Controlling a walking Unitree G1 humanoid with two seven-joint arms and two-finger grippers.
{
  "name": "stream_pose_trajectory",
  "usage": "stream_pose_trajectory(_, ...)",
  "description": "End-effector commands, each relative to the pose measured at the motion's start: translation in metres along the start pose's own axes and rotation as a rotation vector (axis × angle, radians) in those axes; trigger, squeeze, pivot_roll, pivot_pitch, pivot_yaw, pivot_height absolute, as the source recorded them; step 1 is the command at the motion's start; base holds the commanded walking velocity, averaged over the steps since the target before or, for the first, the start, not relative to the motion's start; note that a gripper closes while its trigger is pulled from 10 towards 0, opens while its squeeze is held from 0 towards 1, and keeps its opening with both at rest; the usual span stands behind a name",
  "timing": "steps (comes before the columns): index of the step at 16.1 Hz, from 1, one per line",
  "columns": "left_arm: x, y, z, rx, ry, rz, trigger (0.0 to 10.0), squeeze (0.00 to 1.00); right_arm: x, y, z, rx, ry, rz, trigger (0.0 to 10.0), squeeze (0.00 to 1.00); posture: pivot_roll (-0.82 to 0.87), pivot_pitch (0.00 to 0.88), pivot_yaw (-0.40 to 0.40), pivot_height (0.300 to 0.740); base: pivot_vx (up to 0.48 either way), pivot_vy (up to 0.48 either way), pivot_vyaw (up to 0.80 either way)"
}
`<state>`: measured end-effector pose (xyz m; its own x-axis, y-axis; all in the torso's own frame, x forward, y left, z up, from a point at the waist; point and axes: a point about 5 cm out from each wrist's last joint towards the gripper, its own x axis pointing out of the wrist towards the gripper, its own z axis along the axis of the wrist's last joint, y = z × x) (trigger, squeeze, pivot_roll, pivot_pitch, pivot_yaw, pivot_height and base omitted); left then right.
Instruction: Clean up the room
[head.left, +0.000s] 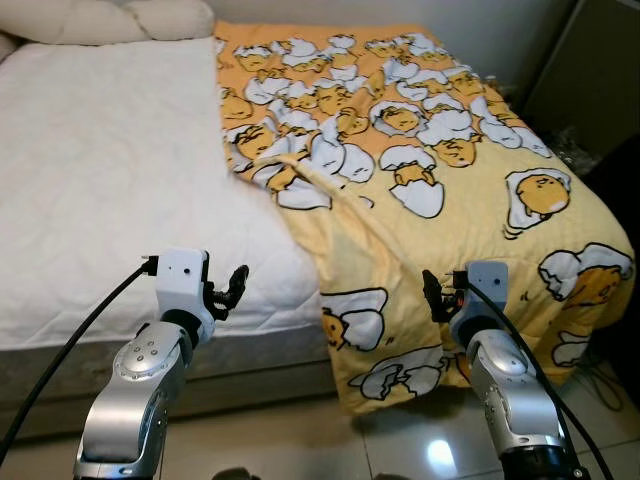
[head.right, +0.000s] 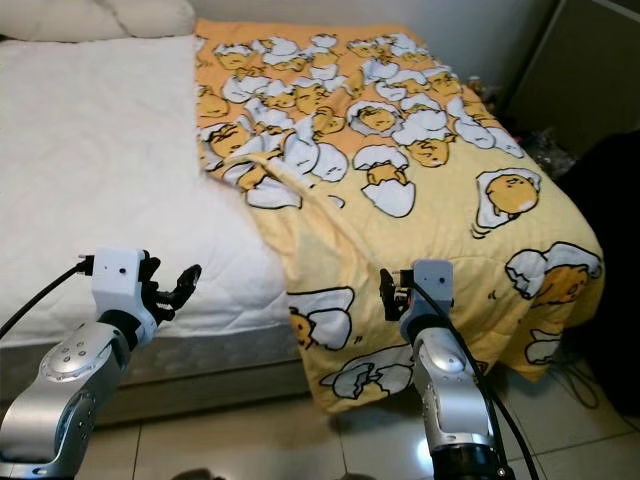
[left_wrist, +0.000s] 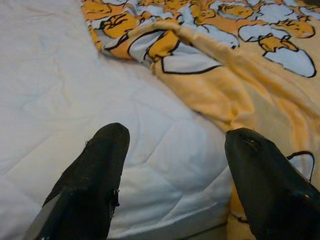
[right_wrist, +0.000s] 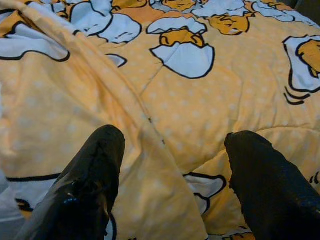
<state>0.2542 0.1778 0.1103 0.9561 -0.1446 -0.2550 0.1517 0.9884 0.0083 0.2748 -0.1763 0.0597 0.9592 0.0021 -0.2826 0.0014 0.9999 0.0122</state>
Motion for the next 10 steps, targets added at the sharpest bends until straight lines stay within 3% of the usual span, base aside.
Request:
stream_pose_trajectory(1, 0.0031, 0.0002, 0.0008, 0.004, -0.003, 0.008, 10.0, 0.00, 0.0019, 0.0007, 0.0091, 0.019, -0.015, 0.015, 10.0, 0.00, -0.02, 0.000, -0.044, 0.740, 0.285, 0.000, 0.00)
stream_pose_trajectory(3, 0.0050, 0.0006, 0.0014, 0.006, -0.006, 0.008, 10.0, 0.00, 0.0022, 0.0024, 0.0092, 0.038, -0.008, 0.026, 10.0, 0.00, -0.02, 0.000, -0.042, 0.740, 0.298, 0.000, 0.00)
stream_pose_trajectory(5, 0.0055, 0.0010, 0.0020, 0.006, -0.009, 0.006, 10.0, 0.00, 0.0023, 0.0046, 0.0116, -0.004, -0.024, 0.041, 10.0, 0.00, -0.02, 0.000, -0.041, 0.740, 0.322, 0.000, 0.00)
stream_pose_trajectory(8, 0.0065, 0.0005, 0.0022, 0.007, -0.012, 0.001, 10.0, 0.00, 0.0022, 0.0068, 0.0120, 0.018, -0.017, 0.050, 10.0, 0.00, -0.03, 0.000, -0.039, 0.740, 0.341, 0.000, 0.74)
stream_pose_trajectory(10, 0.0066, 0.0007, 0.0020, 0.009, -0.013, 0.000, 10.0, 0.00, 0.0029, 0.0075, 0.0121, 0.031, -0.011, 0.049, 10.0, 0.00, -0.02, 0.000, -0.040, 0.740, 0.341, 0.000, 0.00)
